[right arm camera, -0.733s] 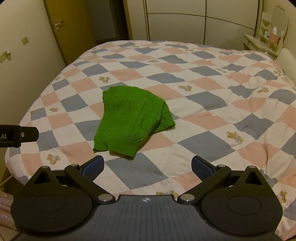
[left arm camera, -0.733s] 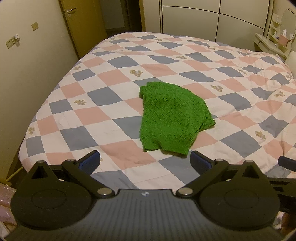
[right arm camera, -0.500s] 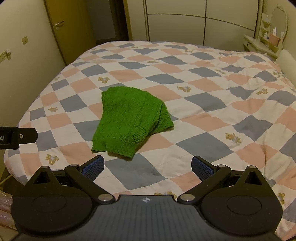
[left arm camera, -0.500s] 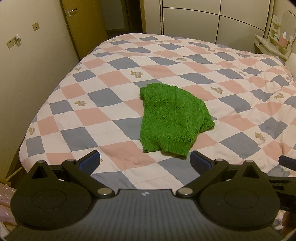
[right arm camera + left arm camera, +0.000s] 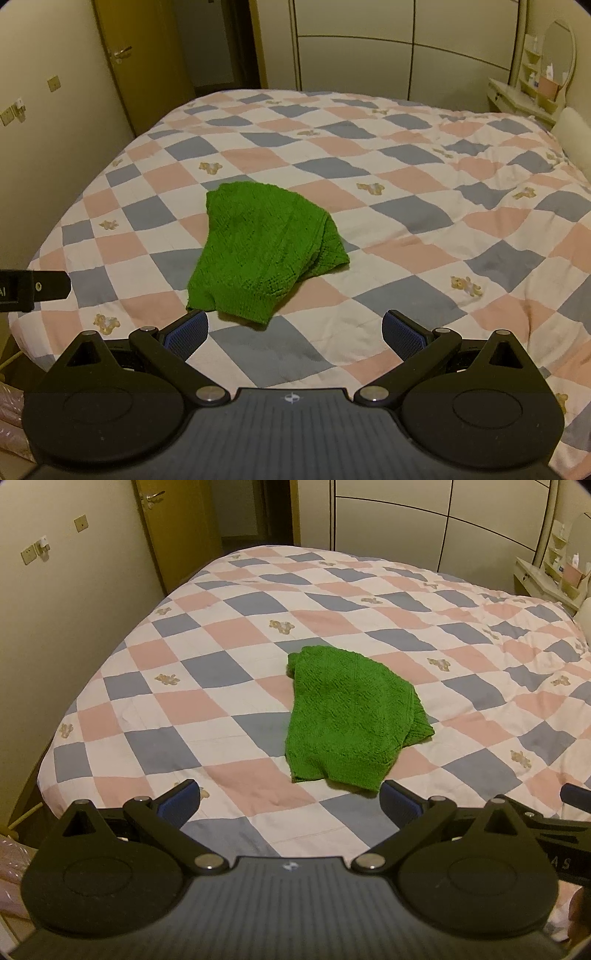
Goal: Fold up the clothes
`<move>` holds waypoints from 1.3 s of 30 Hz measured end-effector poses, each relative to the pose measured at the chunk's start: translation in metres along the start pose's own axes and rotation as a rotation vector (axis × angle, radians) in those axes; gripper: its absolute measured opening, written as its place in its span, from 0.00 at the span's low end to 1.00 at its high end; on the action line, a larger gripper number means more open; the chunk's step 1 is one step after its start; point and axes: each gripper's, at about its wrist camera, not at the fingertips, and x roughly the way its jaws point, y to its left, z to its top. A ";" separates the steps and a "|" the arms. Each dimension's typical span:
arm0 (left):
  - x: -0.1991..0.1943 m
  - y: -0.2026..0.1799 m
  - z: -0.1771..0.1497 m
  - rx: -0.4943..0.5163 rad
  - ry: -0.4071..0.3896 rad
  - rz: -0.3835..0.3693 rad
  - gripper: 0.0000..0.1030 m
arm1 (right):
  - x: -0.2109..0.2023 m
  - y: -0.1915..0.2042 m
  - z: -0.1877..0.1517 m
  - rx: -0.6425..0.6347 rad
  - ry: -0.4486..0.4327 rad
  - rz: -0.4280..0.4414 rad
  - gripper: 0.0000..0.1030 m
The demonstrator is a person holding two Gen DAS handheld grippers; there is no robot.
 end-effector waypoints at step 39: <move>0.008 0.004 0.001 -0.036 0.007 0.023 0.99 | 0.014 -0.004 0.014 -0.009 -0.011 0.026 1.00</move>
